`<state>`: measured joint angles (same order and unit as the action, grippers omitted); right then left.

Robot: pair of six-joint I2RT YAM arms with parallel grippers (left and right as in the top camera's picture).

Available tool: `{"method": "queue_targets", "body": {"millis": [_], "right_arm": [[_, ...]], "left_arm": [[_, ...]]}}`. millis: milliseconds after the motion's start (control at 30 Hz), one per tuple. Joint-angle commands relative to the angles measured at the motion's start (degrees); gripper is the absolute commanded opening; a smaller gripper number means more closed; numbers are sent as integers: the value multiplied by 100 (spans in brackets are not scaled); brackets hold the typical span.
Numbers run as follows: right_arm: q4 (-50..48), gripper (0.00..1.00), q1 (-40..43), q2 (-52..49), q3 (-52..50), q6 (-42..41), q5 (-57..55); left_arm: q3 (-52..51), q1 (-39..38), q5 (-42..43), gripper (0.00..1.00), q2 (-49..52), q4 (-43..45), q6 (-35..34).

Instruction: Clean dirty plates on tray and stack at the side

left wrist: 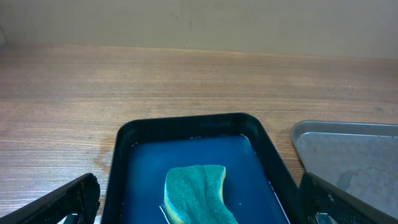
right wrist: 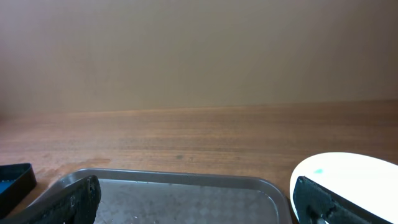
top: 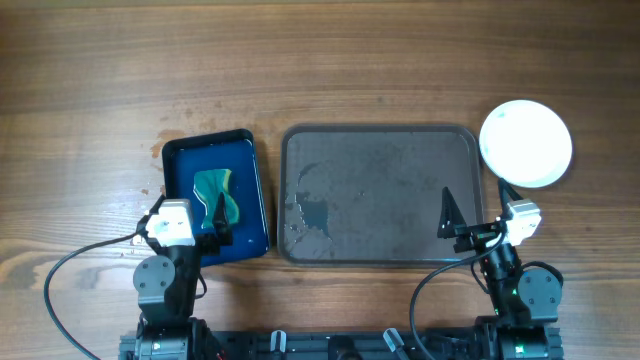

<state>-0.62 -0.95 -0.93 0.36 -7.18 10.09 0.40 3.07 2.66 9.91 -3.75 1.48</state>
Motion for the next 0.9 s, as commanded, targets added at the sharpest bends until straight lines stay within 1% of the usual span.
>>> {"method": "queue_targets", "body": {"millis": [0,867], "right_arm": [[-17,100,22,72,-7,103,70],[-17,100,22,72,-7,101,70]], "left_arm": [[-7,33,-98,100,20,-59,133],[-7,-33,-103,100,-72,-59,133]]}}
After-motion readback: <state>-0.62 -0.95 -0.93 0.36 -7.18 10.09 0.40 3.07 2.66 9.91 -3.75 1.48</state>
